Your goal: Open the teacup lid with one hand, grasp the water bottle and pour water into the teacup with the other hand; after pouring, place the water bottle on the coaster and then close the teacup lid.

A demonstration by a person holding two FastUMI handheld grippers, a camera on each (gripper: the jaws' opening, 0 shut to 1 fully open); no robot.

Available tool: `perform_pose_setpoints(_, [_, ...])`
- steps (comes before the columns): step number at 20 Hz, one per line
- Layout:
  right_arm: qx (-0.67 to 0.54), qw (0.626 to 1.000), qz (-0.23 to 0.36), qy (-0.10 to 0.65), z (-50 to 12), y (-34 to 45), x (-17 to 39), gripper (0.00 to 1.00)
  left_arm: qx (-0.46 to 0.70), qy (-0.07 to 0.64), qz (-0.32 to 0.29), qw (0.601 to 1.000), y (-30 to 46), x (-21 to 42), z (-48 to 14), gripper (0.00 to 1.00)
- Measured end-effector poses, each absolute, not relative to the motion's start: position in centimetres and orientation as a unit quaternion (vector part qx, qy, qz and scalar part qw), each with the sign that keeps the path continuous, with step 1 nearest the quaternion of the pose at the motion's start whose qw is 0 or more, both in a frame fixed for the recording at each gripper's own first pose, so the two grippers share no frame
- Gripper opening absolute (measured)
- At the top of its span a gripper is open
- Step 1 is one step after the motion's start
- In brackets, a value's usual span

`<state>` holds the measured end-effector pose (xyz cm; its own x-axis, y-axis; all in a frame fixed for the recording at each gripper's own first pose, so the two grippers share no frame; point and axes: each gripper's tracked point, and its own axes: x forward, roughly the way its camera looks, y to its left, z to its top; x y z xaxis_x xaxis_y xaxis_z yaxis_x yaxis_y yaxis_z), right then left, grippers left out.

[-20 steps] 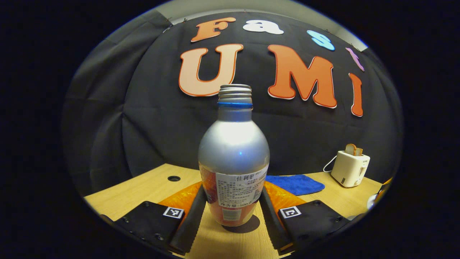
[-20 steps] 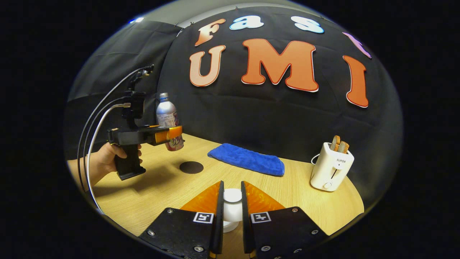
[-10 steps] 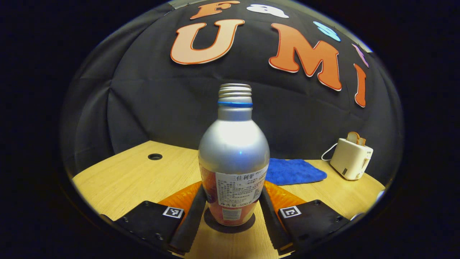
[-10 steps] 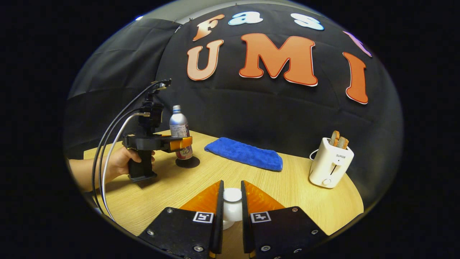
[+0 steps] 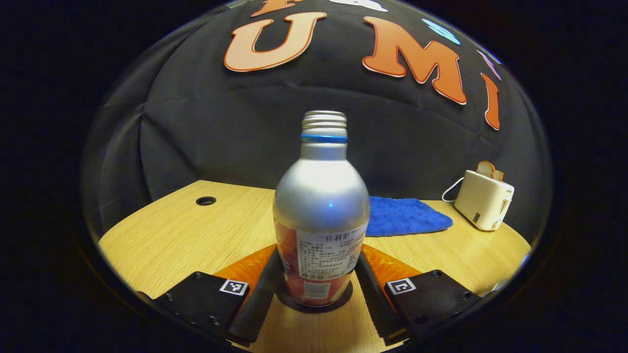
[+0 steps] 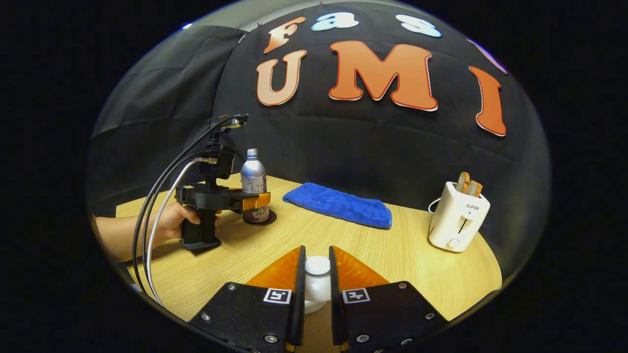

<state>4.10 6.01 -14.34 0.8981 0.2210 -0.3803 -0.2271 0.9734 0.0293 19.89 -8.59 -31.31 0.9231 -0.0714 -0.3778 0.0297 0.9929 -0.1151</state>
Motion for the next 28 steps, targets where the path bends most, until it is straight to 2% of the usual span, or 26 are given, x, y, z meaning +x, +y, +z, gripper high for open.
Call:
perform_pose_setpoints(3, [-0.003,0.974,0.114,0.195,-14.4,6.3,4.2,0.23,-0.044,0.195,-0.027,0.979,-8.3,19.7,-31.2,0.97])
perform_pose_setpoints(5, [0.000,0.974,0.114,0.194,-14.4,6.5,4.2,0.23,-0.036,0.184,-0.031,0.982,-8.4,19.5,-30.4,0.97])
perform_pose_setpoints(6, [0.000,0.974,0.115,0.194,-14.3,6.6,4.2,0.23,-0.030,0.183,-0.031,0.982,-8.5,18.8,-30.0,0.94])
perform_pose_setpoints(7, [0.001,0.975,0.115,0.191,-14.3,6.8,4.2,0.23,-0.025,0.178,-0.033,0.983,-8.7,18.3,-29.5,0.98])
perform_pose_setpoints(8, [0.003,0.974,0.116,0.192,-14.2,6.9,4.2,0.23,-0.022,0.172,-0.034,0.984,-8.9,17.9,-29.0,0.94])
perform_pose_setpoints(9, [0.005,0.975,0.117,0.190,-14.2,7.1,4.1,0.23,-0.017,0.168,-0.034,0.985,-9.0,17.5,-28.6,0.98])
perform_pose_setpoints(14, [0.005,0.974,0.119,0.194,-15.0,7.9,4.0,0.23,-0.002,0.152,-0.042,0.987,-9.4,14.7,-27.3,0.97])
perform_pose_setpoints(16, [0.006,0.973,0.121,0.198,-15.6,8.3,4.0,0.23,-0.002,0.148,-0.036,0.988,-9.1,13.7,-26.8,1.00])
perform_pose_setpoints(17, [0.002,0.972,0.122,0.200,-15.9,8.5,4.0,0.23,-0.006,0.146,-0.032,0.989,-8.7,13.2,-26.4,0.94])
perform_pose_setpoints(18, [-0.001,0.972,0.120,0.202,-16.1,8.4,4.0,0.23,-0.011,0.142,-0.031,0.989,-8.5,12.5,-25.9,0.98])
perform_pose_setpoints(21, [0.003,0.970,0.124,0.207,-16.7,8.9,4.0,0.23,-0.015,0.126,-0.025,0.992,-7.8,11.1,-24.3,0.98])
perform_pose_setpoints(23, [0.000,0.970,0.127,0.208,-17.0,9.3,4.0,0.23,-0.016,0.112,-0.020,0.993,-7.2,10.2,-23.1,0.94])
perform_pose_setpoints(24, [-0.003,0.970,0.124,0.209,-17.2,9.3,4.1,0.23,-0.017,0.108,-0.016,0.994,-7.0,9.5,-22.8,0.97])
perform_pose_setpoints(28, [-0.004,0.968,0.122,0.217,-18.3,9.4,4.0,0.23,-0.022,0.091,-0.007,0.996,-6.2,7.6,-21.2,0.97])
